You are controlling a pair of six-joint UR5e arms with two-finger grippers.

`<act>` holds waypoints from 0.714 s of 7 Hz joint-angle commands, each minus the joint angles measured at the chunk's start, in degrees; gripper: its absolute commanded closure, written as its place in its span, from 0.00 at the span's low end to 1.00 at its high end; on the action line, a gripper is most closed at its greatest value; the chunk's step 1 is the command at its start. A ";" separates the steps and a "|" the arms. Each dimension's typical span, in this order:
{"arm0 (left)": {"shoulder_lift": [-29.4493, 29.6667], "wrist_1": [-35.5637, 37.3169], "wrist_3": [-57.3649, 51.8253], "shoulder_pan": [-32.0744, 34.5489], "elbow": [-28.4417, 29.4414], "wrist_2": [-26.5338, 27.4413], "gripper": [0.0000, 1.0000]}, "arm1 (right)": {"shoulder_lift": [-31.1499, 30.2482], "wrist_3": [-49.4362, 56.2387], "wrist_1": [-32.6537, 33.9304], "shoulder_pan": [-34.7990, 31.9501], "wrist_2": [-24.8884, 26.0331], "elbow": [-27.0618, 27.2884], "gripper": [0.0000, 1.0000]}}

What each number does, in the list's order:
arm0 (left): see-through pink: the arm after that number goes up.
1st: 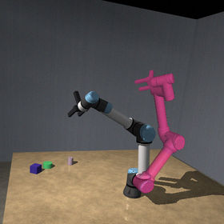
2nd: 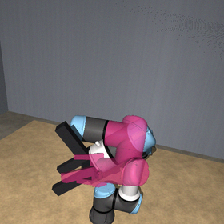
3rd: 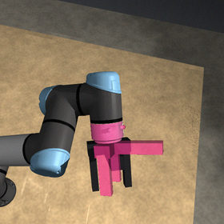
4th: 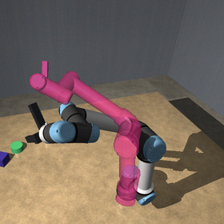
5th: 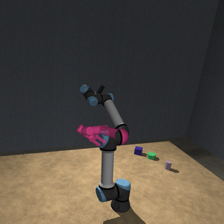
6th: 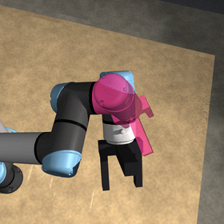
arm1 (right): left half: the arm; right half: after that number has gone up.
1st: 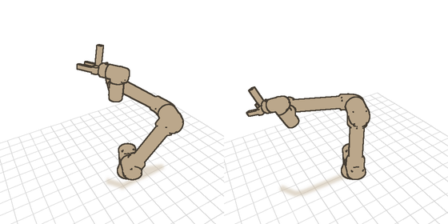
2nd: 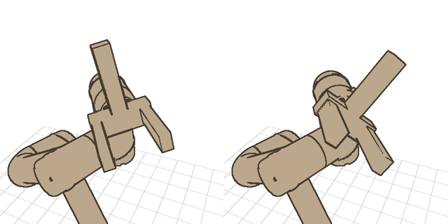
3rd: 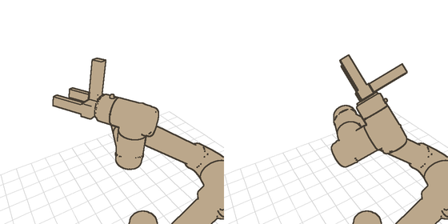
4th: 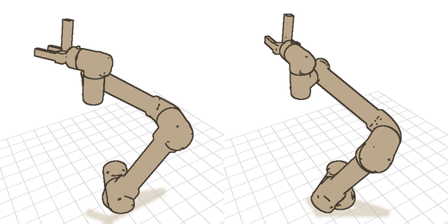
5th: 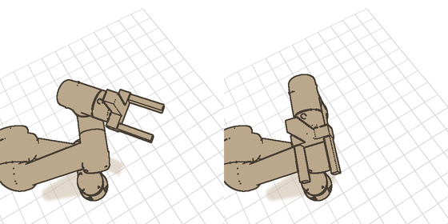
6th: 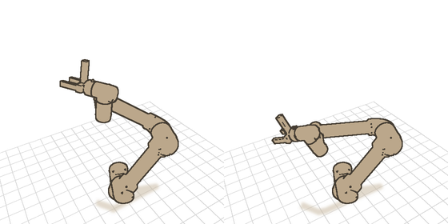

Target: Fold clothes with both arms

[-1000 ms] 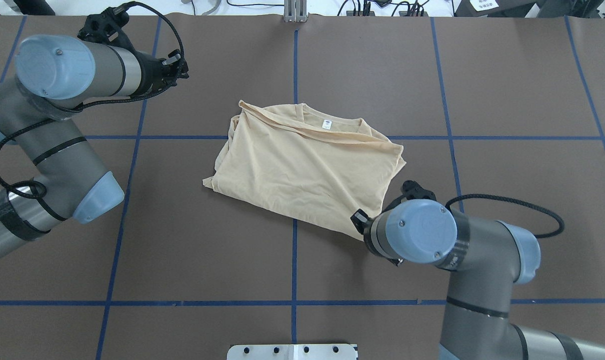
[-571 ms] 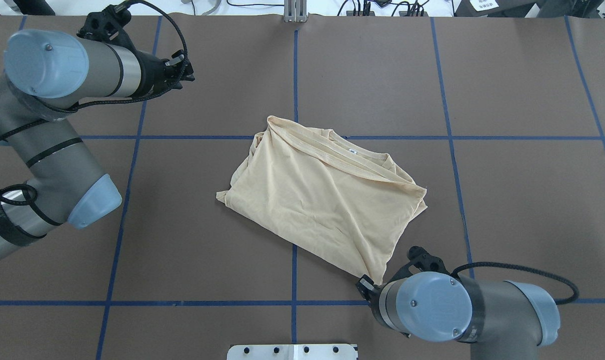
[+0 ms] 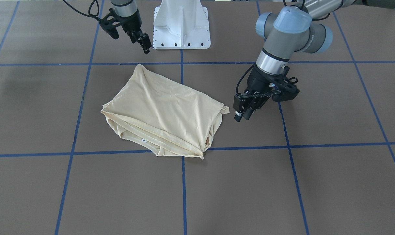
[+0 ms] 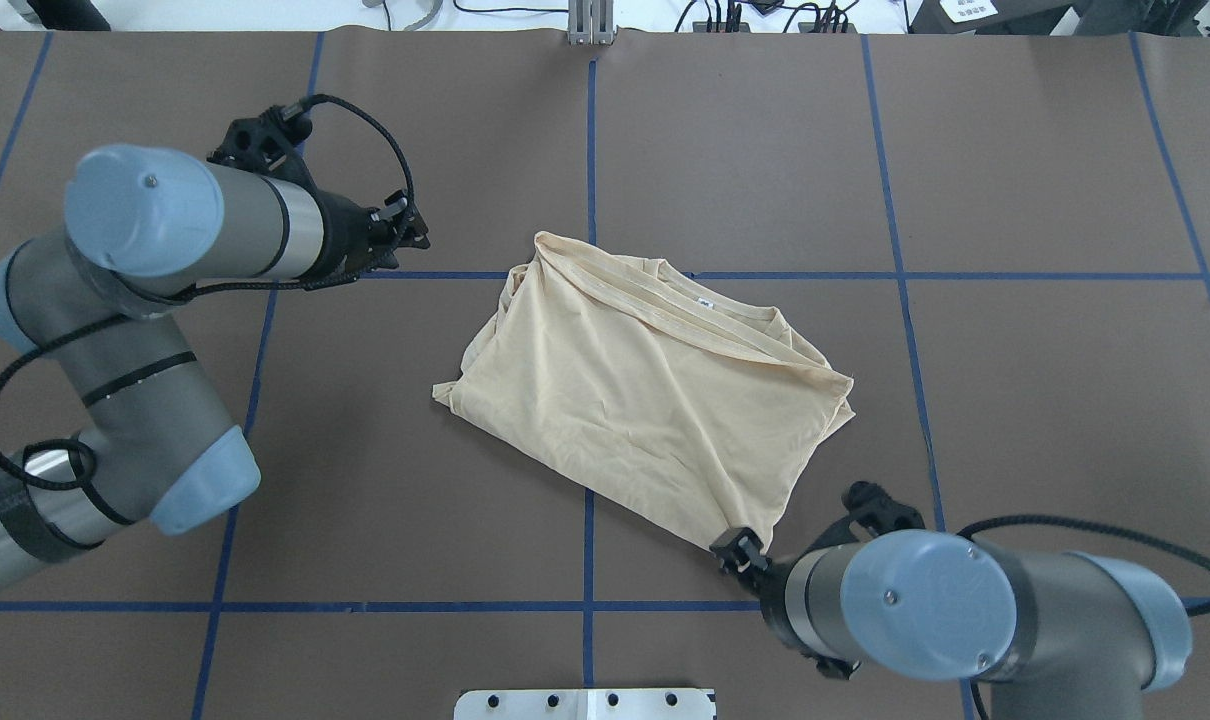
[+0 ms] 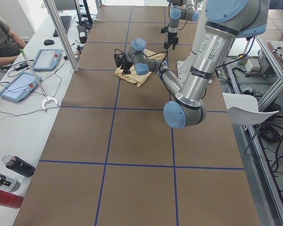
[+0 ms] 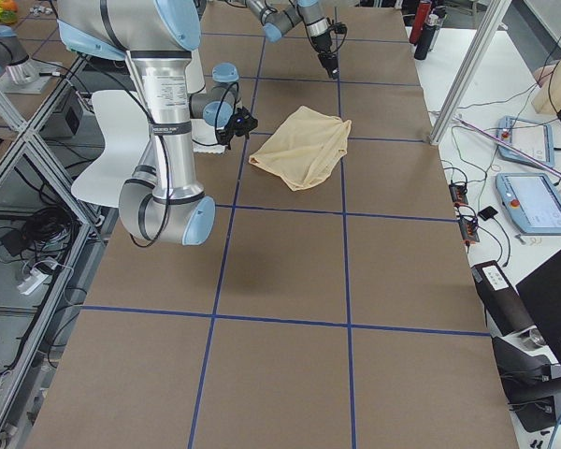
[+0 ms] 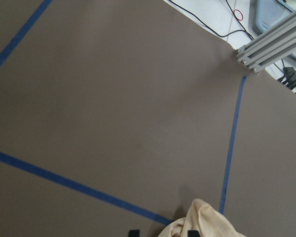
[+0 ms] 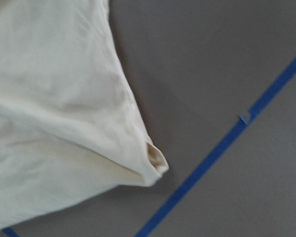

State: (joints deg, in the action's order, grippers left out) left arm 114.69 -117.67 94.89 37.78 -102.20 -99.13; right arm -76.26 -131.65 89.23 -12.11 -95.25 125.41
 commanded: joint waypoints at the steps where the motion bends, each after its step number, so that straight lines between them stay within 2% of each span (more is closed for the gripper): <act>1: -2.10 0.59 1.44 -8.22 -0.29 5.25 0.45 | 2.43 8.47 -0.02 -14.01 -2.81 -0.77 0.00; 2: -2.36 2.42 1.52 -10.95 0.59 6.31 0.46 | 4.61 12.52 -0.11 -18.87 -6.84 -4.52 0.00; 5: -1.41 2.71 1.44 -12.12 3.49 5.79 0.50 | 5.60 14.15 -0.73 -20.06 -7.06 -7.20 0.00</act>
State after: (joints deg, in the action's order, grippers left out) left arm 112.73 -115.05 96.39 26.08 -99.64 -93.25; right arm -70.93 -117.87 88.63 -31.79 -102.17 118.81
